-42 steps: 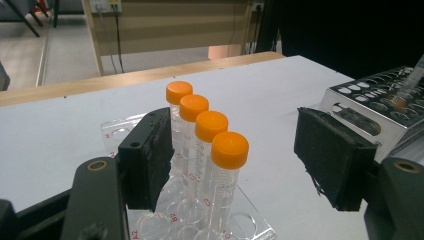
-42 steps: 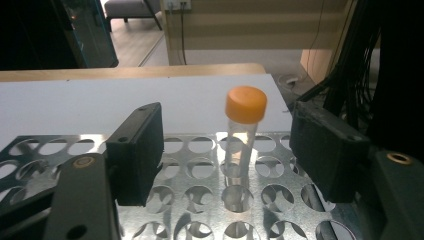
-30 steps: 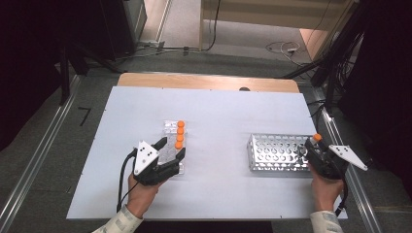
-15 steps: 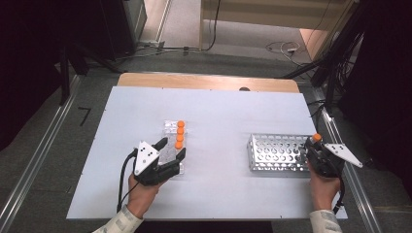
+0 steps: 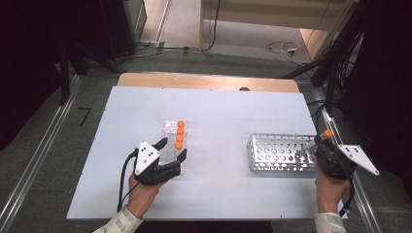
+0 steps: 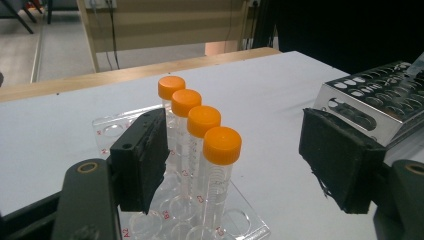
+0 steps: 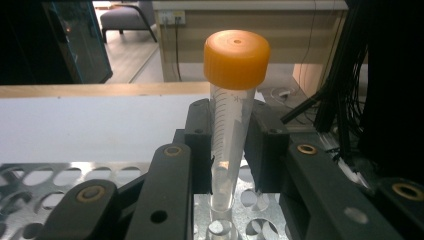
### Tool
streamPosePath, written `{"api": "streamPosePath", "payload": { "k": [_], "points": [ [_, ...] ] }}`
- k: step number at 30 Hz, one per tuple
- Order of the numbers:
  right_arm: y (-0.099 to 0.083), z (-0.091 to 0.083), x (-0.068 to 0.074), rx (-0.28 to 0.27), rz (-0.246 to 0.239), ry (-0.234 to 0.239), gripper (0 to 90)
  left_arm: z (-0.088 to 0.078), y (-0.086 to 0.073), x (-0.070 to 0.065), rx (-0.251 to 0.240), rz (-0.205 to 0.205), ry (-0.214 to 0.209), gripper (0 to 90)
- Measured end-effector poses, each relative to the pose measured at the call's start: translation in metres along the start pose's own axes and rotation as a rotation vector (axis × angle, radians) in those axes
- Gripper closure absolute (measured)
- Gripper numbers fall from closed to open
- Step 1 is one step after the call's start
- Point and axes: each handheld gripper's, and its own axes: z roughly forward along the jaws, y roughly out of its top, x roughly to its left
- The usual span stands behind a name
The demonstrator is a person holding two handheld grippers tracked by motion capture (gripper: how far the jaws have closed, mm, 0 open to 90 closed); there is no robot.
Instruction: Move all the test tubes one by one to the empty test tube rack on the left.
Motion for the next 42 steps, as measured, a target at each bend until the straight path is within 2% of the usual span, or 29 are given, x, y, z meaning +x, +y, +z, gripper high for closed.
{"api": "streamPosePath", "payload": {
  "k": [5,13,17,30,34,42],
  "points": [
    [0.01,-0.013,0.009,-0.027,-0.012,0.05,71.8,0.001,0.0,-0.001,0.011,0.005,0.015,19.0],
    [0.016,-0.02,0.032,-0.016,-0.029,0.17,71.8,0.001,0.0,-0.001,0.013,0.007,0.011,18.6],
    [0.016,-0.023,0.049,-0.007,-0.04,0.241,71.8,0.001,0.0,-0.002,0.013,0.01,0.009,18.7],
    [0.01,-0.033,0.11,0.023,-0.122,0.458,71.8,0.0,0.0,-0.003,0.009,0.016,0.022,18.7],
    [0.002,-0.032,0.127,0.054,-0.157,0.503,71.8,0.0,0.0,-0.003,0.007,0.015,0.02,18.7],
    [-0.007,-0.03,0.147,0.083,-0.191,0.55,71.8,0.0,0.001,-0.004,0.007,0.013,0.018,18.7]
  ]
}}
